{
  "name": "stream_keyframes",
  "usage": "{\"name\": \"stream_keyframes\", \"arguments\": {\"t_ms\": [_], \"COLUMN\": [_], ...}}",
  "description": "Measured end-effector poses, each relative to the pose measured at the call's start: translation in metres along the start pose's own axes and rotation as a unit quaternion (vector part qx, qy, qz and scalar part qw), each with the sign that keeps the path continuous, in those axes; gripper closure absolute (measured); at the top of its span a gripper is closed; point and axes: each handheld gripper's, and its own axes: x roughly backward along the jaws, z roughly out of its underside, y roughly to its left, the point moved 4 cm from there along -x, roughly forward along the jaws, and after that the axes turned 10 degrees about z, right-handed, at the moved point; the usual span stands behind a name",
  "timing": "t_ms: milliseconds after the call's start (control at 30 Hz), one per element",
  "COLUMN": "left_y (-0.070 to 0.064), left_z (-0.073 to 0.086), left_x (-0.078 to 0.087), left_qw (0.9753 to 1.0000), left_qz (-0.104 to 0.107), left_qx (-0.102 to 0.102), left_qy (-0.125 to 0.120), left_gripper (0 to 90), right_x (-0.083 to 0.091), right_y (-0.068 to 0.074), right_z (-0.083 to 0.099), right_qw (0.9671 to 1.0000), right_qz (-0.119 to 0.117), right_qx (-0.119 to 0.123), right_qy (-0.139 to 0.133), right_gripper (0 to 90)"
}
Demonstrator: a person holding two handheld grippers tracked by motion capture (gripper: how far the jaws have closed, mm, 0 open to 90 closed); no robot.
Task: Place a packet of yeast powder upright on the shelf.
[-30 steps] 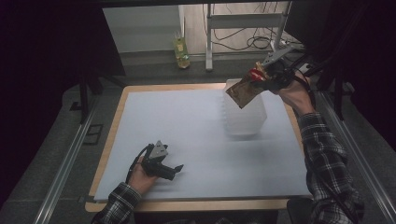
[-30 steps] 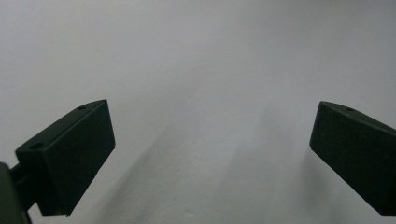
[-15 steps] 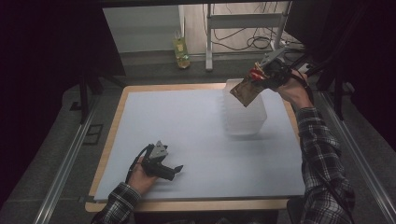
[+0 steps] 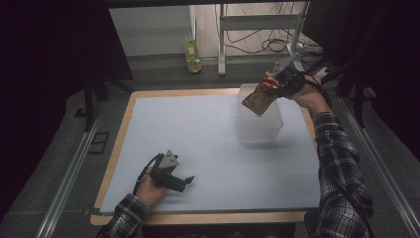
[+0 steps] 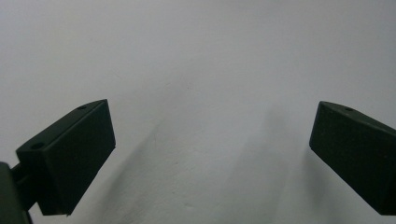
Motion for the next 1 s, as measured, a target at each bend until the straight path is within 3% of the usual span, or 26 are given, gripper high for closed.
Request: {"name": "stream_keyframes", "arguments": {"t_ms": [267, 500, 700, 867, 1000], "left_y": [0.000, 0.000, 0.000, -0.001, -0.001], "left_z": [0.000, 0.001, 0.001, 0.001, 0.001], "left_x": [0.000, 0.000, -0.001, -0.001, -0.001], "left_qw": [1.0000, 1.0000, 1.0000, 1.0000, 1.0000], "left_qz": [0.000, 0.000, 0.001, 0.000, 0.001], "left_qx": [-0.002, -0.003, -0.002, -0.003, -0.002], "left_qy": [0.005, 0.005, 0.007, 0.008, 0.007], "left_gripper": [0.4, 0.4, 0.5, 0.5, 0.5], "right_x": [-0.002, 0.007, 0.015, 0.006, -0.009], "right_y": [0.009, 0.008, 0.005, 0.012, 0.020], "right_z": [-0.001, 0.000, 0.002, -0.002, -0.003], "right_qw": [0.9993, 0.9983, 0.9952, 0.9929, 0.9885], "right_qz": [-0.028, -0.025, -0.022, -0.038, -0.041], "right_qx": [0.023, 0.051, 0.088, 0.106, 0.131], "right_qy": [-0.007, 0.007, 0.036, 0.039, 0.063], "right_gripper": [73.1, 73.4, 73.4, 73.5, 73.4]}}
